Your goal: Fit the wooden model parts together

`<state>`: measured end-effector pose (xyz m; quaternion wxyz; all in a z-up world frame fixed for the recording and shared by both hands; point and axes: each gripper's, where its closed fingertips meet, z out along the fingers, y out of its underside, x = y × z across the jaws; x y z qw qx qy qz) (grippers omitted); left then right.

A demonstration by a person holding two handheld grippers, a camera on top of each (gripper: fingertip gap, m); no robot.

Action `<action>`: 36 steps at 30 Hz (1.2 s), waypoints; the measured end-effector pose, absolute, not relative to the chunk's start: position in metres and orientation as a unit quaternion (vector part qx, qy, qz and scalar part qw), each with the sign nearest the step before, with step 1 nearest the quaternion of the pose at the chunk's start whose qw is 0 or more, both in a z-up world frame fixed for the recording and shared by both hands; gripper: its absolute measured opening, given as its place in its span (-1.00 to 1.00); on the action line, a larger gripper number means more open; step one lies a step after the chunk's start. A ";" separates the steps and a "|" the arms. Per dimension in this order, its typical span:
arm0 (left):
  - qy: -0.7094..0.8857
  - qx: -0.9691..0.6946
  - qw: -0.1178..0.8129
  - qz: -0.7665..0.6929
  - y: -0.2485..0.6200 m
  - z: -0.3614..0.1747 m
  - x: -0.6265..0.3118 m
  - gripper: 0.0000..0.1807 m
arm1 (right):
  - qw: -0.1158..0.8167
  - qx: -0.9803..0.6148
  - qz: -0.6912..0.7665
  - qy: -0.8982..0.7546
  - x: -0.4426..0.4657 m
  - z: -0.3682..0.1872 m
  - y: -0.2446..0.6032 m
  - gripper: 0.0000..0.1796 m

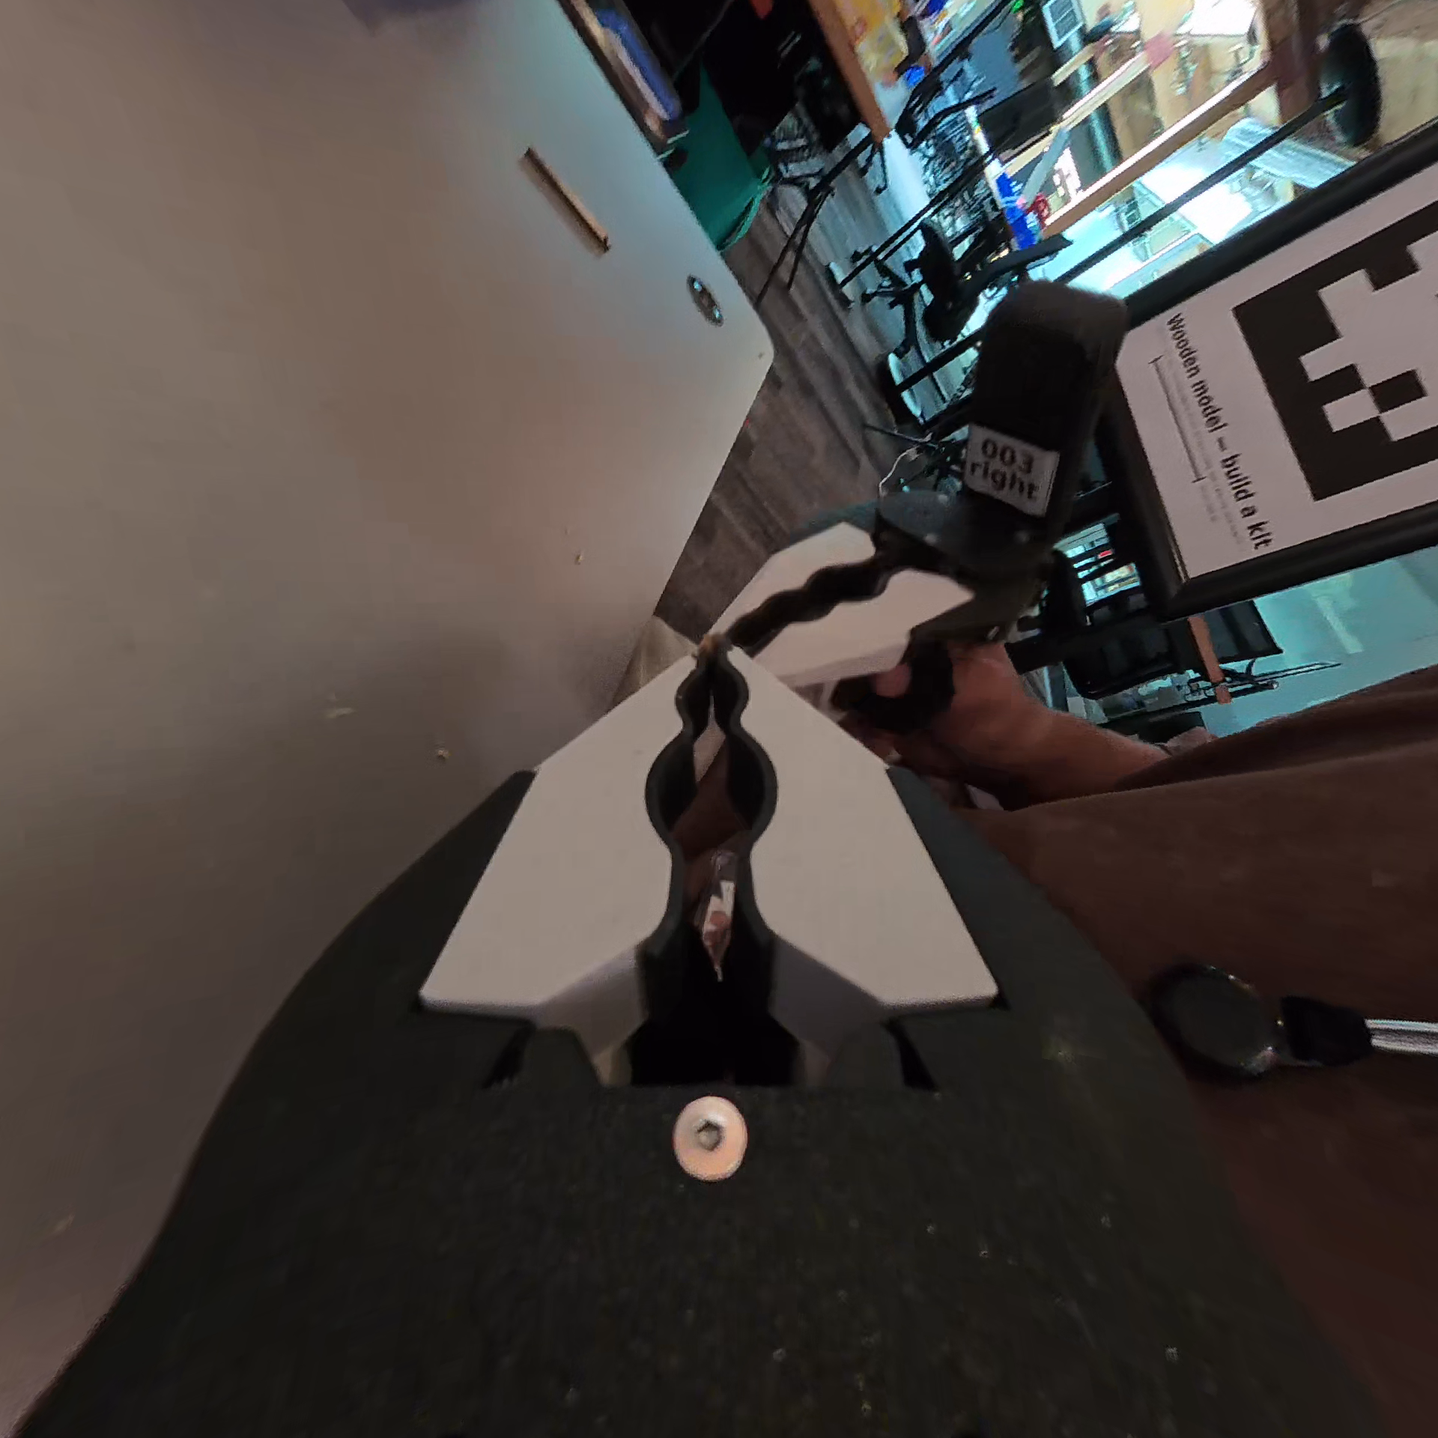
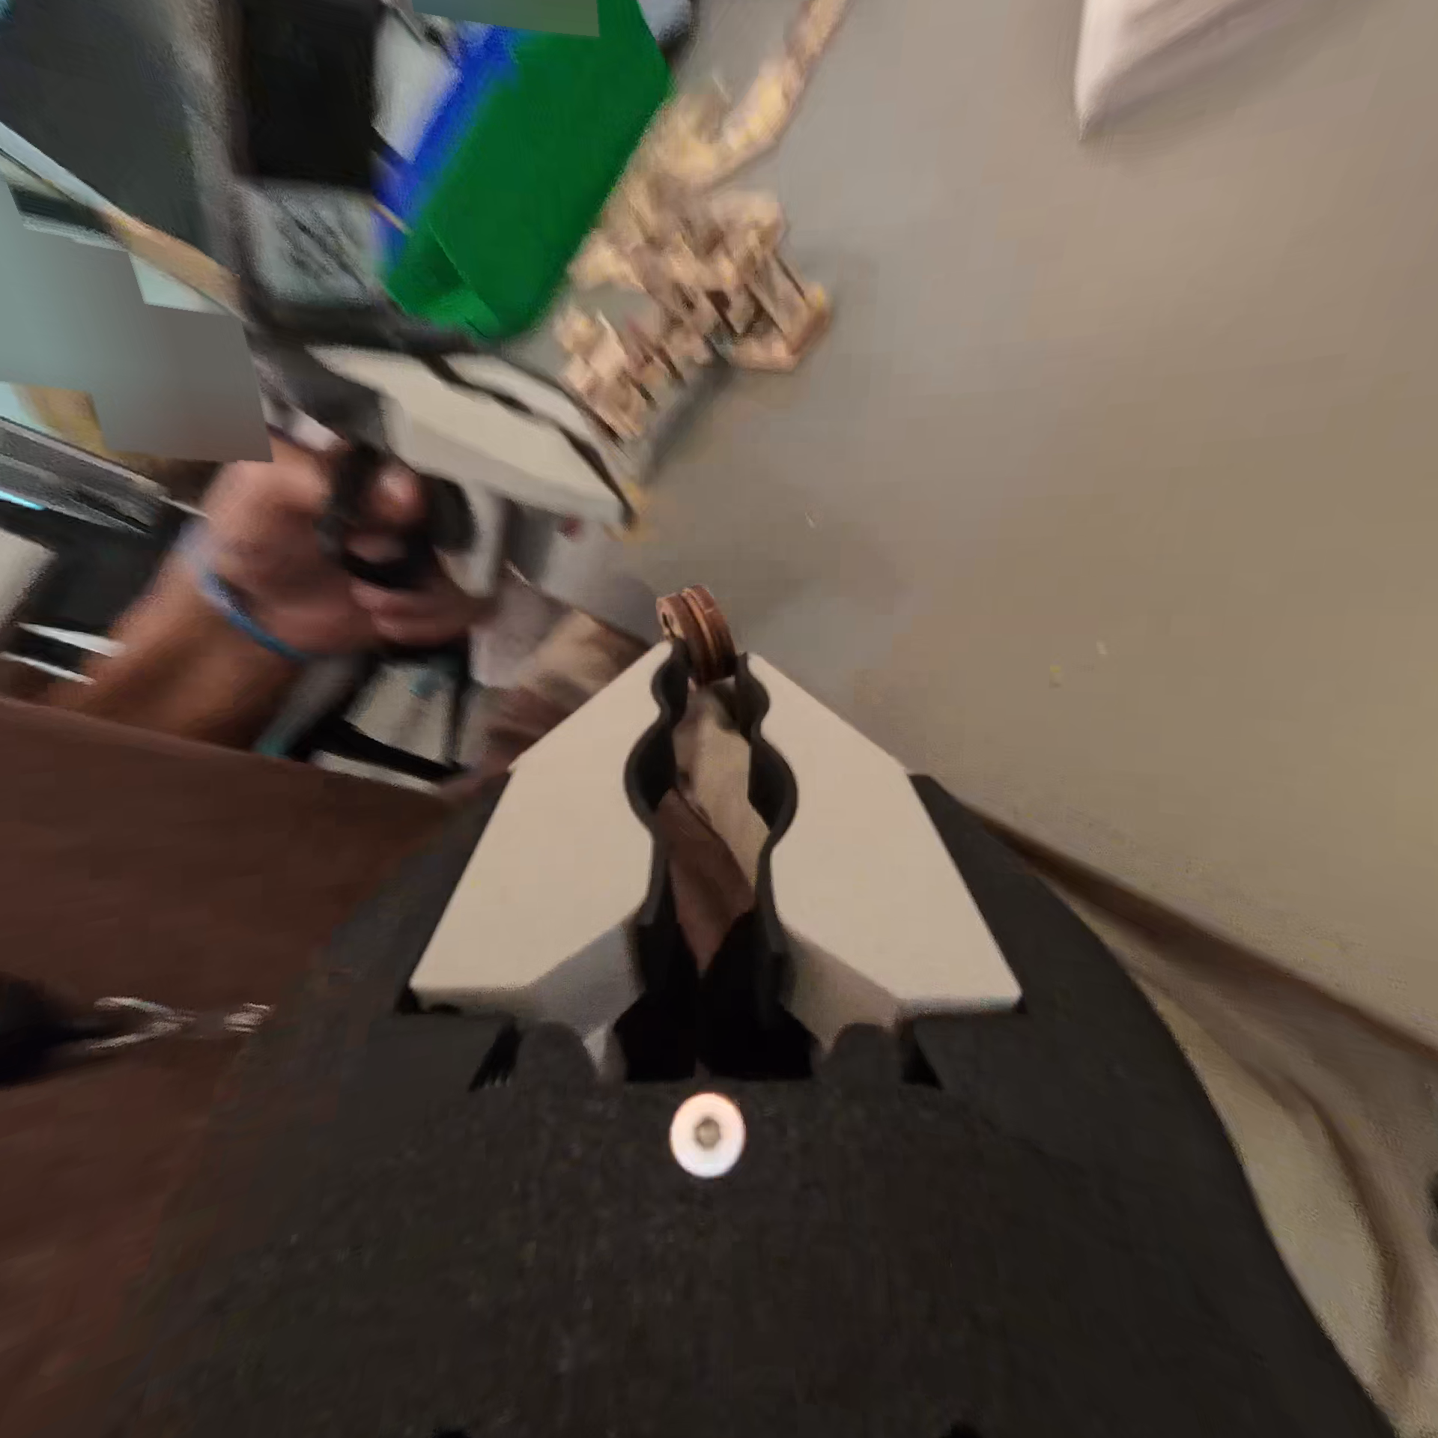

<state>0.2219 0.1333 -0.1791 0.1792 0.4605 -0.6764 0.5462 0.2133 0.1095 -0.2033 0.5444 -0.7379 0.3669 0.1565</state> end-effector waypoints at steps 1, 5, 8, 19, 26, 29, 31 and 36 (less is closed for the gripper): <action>-0.674 0.454 0.177 0.555 0.132 -0.175 0.224 -1.00 | 0.571 -0.713 0.181 0.364 0.219 -0.187 0.112 -0.88; -0.663 0.421 0.176 0.594 0.124 -0.155 0.231 -1.00 | 0.583 -0.683 0.244 0.367 0.240 -0.182 0.111 -0.89; -0.684 0.425 0.154 0.572 0.124 -0.163 0.239 -1.00 | 0.492 -0.737 0.243 0.395 0.259 -0.228 0.105 -0.89; -0.774 0.392 0.020 0.496 0.122 -0.201 0.264 -1.00 | 0.434 -0.895 0.036 0.093 0.270 -0.251 0.100 -0.88; -0.801 0.323 -0.020 0.504 0.114 -0.200 0.260 -1.00 | 0.460 -0.883 0.035 0.086 0.272 -0.250 0.096 -0.86; -0.808 0.317 -0.021 0.496 0.115 -0.203 0.258 -1.00 | 0.465 -0.880 0.043 0.092 0.274 -0.249 0.096 -0.83; -0.810 0.313 -0.022 0.496 0.114 -0.203 0.258 -1.00 | 0.467 -0.878 0.046 0.092 0.273 -0.249 0.097 -0.81; -0.818 0.307 -0.029 0.486 0.116 -0.206 0.255 -1.00 | 0.477 -0.873 0.043 0.094 0.273 -0.246 0.096 -0.79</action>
